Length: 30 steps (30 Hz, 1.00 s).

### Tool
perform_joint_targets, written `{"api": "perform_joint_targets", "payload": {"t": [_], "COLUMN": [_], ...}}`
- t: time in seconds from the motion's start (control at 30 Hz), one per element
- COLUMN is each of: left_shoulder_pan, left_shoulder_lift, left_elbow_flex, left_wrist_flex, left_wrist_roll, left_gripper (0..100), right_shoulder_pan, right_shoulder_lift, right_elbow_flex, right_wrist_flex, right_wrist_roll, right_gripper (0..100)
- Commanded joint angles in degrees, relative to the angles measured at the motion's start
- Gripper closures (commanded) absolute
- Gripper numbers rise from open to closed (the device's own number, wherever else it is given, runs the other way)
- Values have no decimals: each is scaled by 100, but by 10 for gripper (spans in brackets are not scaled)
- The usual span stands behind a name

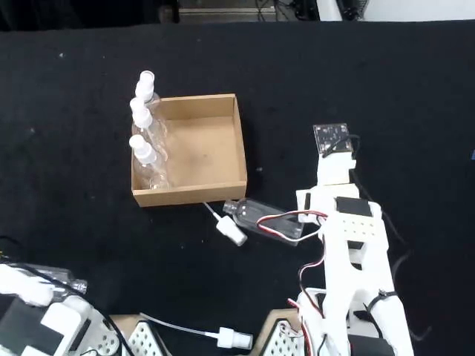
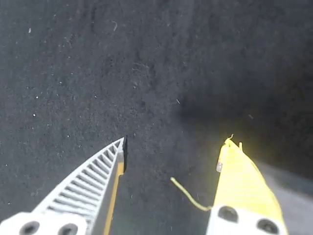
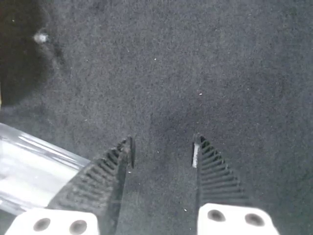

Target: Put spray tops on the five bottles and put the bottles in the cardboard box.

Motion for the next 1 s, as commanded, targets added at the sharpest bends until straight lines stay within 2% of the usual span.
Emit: {"api": "perform_joint_targets", "payload": {"t": [0.0,0.07,0.17,0.3,0.4,0.53,0.8,0.97], "left_shoulder_pan": [295,514,831,1051,1112,1165,1103,1112], "left_shoulder_lift": [-800,-1020,-1240,-1363,-1398,-1301,-993,-941], "left_elbow_flex": [-1015,-1209,-1077,-664,-558,-391,277,470], "left_wrist_flex": [1688,2330,2884,2963,2989,2910,1723,1679], "left_wrist_roll": [-510,-1081,-2268,-3736,-4440,-4782,-5011,-5011], "left_gripper": [719,719,718,715,715,715,714,714], "right_shoulder_pan": [97,97,105,114,114,123,123,132], "right_shoulder_lift": [-57,-57,-57,-57,-57,-57,-57,-57], "right_elbow_flex": [4,4,4,13,13,13,13,4], "right_wrist_flex": [-149,-149,-132,-132,-141,-141,-149,-149], "right_wrist_roll": [0,0,0,0,0,0,9,9], "right_gripper": [827,827,827,827,827,827,827,827]}}
